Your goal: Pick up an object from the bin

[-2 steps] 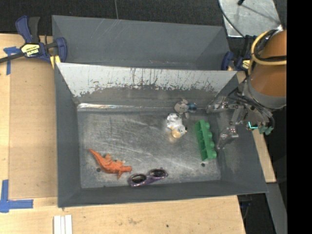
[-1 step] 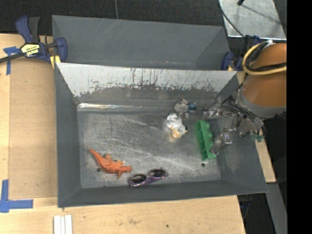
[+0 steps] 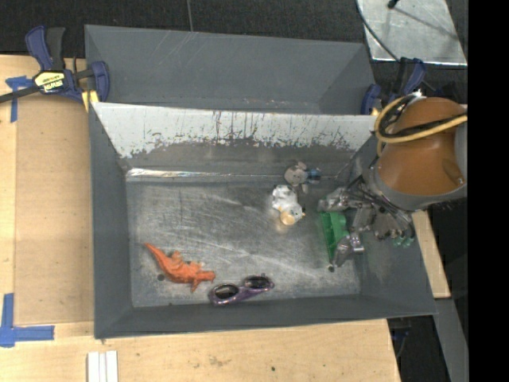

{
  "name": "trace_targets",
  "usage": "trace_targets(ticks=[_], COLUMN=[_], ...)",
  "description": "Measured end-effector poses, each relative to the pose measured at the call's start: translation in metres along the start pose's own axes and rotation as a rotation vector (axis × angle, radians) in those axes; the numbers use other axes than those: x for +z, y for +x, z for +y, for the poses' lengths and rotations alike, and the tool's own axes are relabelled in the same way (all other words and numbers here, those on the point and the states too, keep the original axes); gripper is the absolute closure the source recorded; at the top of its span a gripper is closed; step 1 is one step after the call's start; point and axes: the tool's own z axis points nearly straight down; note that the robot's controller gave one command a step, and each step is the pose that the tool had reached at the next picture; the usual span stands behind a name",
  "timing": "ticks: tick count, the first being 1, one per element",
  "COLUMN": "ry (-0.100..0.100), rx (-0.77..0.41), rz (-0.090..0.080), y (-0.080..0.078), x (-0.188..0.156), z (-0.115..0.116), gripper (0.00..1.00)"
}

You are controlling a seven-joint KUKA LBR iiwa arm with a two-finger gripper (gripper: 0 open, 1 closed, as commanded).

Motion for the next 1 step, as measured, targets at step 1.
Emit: trace_targets(ticks=[1], ry=[0.003], rx=[-0.541], rz=[-0.01], y=[0.0257], x=[0.0465], z=[0.0123], gripper=[1.0])
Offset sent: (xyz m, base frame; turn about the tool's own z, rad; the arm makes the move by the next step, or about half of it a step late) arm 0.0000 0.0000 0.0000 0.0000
